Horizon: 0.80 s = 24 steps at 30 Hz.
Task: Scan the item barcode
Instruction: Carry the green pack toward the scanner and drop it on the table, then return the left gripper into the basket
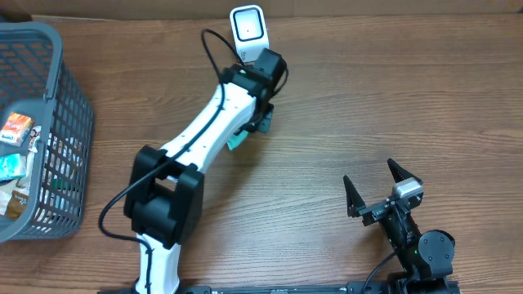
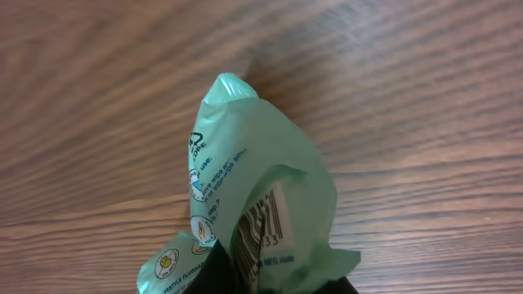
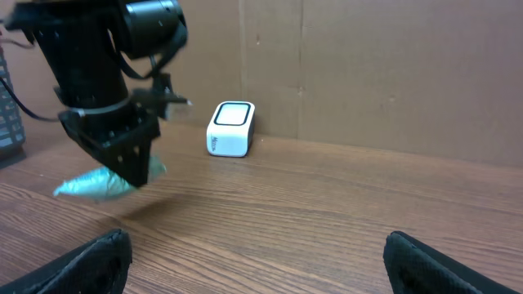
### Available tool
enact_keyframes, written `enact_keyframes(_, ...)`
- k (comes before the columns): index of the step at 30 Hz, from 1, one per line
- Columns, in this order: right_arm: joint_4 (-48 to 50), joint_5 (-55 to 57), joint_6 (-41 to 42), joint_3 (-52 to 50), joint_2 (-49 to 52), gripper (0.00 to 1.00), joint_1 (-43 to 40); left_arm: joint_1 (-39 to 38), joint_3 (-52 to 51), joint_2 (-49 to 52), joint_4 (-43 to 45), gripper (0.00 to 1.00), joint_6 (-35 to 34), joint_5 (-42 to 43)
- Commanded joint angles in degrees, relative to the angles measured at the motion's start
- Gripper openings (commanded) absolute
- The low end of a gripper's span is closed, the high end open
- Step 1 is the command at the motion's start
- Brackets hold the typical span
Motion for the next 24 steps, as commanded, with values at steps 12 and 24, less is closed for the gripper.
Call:
enact_keyframes(12,0.42,0.0,0.13,-0.61,-0.68,1.0,-0.07,0.02,7.74,-2.4,-3.19,1.0,2.4,9.88)
enact_keyframes(24,0.42,0.0,0.13,-0.61,-0.68,1.0,-0.04,17.55,34.38,-12.96,-22.23,0.99,-1.49,10.4)
